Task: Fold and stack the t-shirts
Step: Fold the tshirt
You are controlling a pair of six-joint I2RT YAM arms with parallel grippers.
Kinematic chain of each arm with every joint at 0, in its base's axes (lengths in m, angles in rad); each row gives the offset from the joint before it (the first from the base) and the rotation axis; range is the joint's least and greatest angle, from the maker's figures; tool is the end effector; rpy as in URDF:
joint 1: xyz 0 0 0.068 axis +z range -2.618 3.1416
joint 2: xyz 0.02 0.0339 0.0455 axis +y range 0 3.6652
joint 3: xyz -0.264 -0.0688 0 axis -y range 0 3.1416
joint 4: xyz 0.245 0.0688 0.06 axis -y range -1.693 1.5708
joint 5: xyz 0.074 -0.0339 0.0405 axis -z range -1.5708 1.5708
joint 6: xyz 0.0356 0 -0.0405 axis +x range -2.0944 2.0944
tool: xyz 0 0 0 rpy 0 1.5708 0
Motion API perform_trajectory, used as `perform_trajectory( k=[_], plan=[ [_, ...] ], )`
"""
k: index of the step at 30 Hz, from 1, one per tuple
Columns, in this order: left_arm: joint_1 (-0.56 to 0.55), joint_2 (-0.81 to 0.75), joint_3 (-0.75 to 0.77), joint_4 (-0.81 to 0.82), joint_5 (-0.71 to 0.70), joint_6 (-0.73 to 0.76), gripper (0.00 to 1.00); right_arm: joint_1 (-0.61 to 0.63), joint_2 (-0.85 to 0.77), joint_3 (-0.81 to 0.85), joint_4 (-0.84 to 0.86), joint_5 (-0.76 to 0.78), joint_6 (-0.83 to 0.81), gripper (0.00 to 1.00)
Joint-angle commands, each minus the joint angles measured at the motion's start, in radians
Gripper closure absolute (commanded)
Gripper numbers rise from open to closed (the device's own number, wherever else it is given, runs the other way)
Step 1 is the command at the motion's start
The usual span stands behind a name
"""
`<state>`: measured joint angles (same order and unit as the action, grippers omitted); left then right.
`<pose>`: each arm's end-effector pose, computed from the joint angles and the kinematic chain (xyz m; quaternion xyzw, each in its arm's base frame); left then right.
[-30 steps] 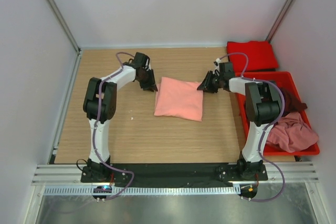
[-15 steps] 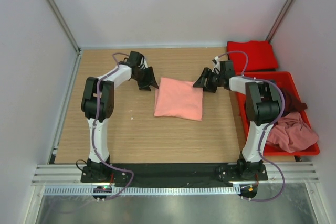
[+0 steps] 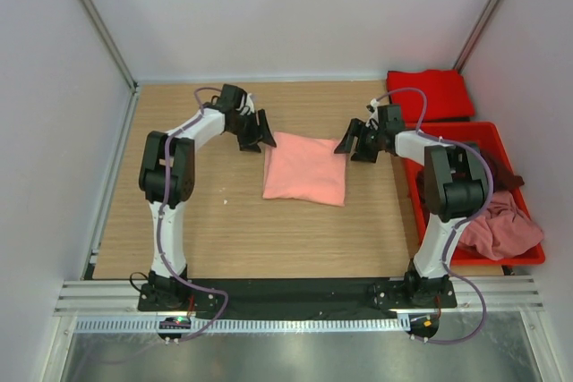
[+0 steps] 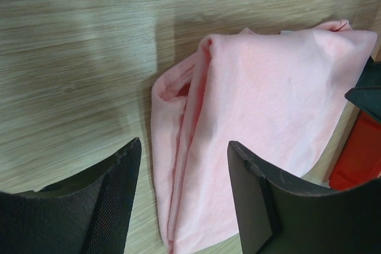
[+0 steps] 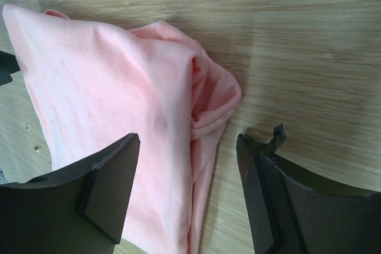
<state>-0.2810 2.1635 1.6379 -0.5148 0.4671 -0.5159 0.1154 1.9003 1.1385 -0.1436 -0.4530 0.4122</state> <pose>0.4404 -0.1438 0.1702 -0.0498 0.9395 -0.3048 0.1484 0.3852 0.0603 0.1542 0.0636 0.9217 0.2879 0.2519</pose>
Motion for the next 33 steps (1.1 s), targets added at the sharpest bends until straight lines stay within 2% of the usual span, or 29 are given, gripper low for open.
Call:
perform_trajectory(
  k=[1,4,6,9,10,13,15,19,24,29,33],
  plan=[
    [-0.006,0.015,0.046,0.029,0.039,-0.006,0.39,-0.003,-0.026,-0.009,-0.01,0.016,-0.018,0.27],
    [-0.01,0.042,0.059,0.03,0.035,-0.007,0.39,-0.003,-0.015,-0.045,0.019,0.004,-0.006,0.27],
    [-0.012,0.058,0.062,0.03,0.028,-0.007,0.43,-0.003,-0.012,-0.063,0.05,-0.003,0.005,0.27],
    [-0.014,0.081,0.06,0.03,0.007,-0.006,0.66,-0.002,0.017,-0.075,0.087,-0.013,0.011,0.27],
    [-0.012,0.09,0.059,0.03,-0.001,-0.006,0.77,0.0,0.025,-0.071,0.09,-0.013,0.013,0.27],
    [-0.012,0.104,0.059,0.032,-0.004,-0.009,0.88,0.009,0.06,-0.053,0.087,0.013,0.013,0.27],
    [-0.01,0.108,0.06,0.032,-0.007,-0.01,0.92,0.02,0.071,-0.046,0.062,0.058,0.011,0.27],
    [-0.009,0.105,0.056,0.032,-0.016,-0.007,0.93,0.039,0.057,-0.049,-0.01,0.182,0.004,0.26],
    [-0.003,0.096,0.04,0.032,-0.024,-0.003,0.93,0.049,0.028,-0.079,-0.042,0.218,0.028,0.25],
    [-0.001,0.093,0.023,0.039,-0.031,-0.012,0.94,0.076,-0.027,-0.094,-0.073,0.359,0.077,0.23],
    [-0.001,0.09,0.005,0.05,-0.033,-0.016,0.94,0.096,-0.024,-0.089,-0.112,0.393,0.111,0.21]
  ],
)
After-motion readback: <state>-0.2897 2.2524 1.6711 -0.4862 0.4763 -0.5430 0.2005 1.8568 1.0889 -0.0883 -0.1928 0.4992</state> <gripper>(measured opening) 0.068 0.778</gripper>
